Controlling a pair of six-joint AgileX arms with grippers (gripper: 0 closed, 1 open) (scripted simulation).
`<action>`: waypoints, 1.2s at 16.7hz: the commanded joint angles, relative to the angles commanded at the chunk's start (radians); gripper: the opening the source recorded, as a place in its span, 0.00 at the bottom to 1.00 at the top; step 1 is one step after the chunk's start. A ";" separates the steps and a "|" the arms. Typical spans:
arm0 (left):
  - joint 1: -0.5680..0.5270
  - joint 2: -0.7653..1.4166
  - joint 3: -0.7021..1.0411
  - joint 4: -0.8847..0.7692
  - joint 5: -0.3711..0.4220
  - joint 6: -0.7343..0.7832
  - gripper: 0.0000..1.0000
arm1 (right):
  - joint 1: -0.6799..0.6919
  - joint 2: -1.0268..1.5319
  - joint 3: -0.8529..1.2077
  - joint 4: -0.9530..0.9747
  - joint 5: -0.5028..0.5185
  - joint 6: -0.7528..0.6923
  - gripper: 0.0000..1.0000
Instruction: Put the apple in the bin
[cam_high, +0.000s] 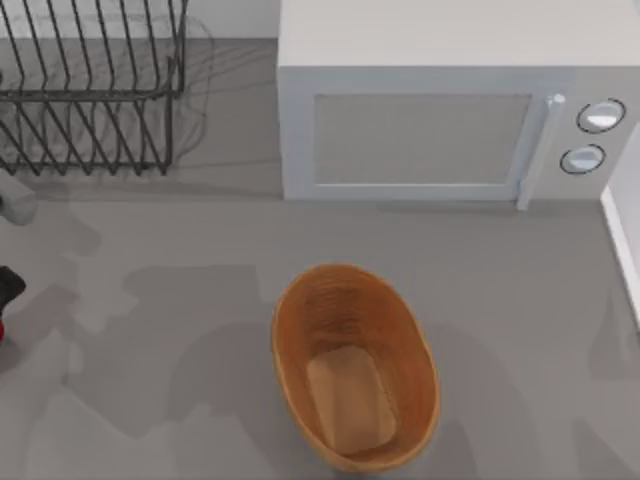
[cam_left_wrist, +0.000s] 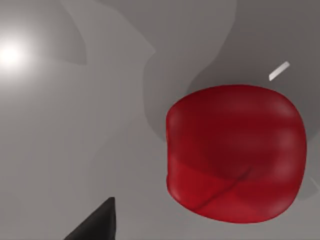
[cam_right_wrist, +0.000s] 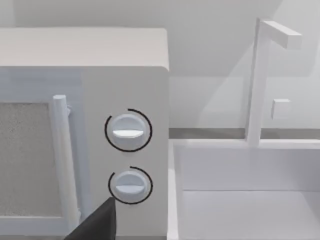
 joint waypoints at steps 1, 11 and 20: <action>0.000 0.000 0.000 0.000 0.000 0.000 1.00 | 0.000 0.000 0.000 0.000 0.000 0.000 1.00; 0.016 0.103 -0.151 0.259 0.000 0.018 1.00 | 0.000 0.000 0.000 0.000 0.000 0.000 1.00; 0.018 0.112 -0.164 0.277 0.000 0.020 0.70 | 0.000 0.000 0.000 0.000 0.000 0.000 1.00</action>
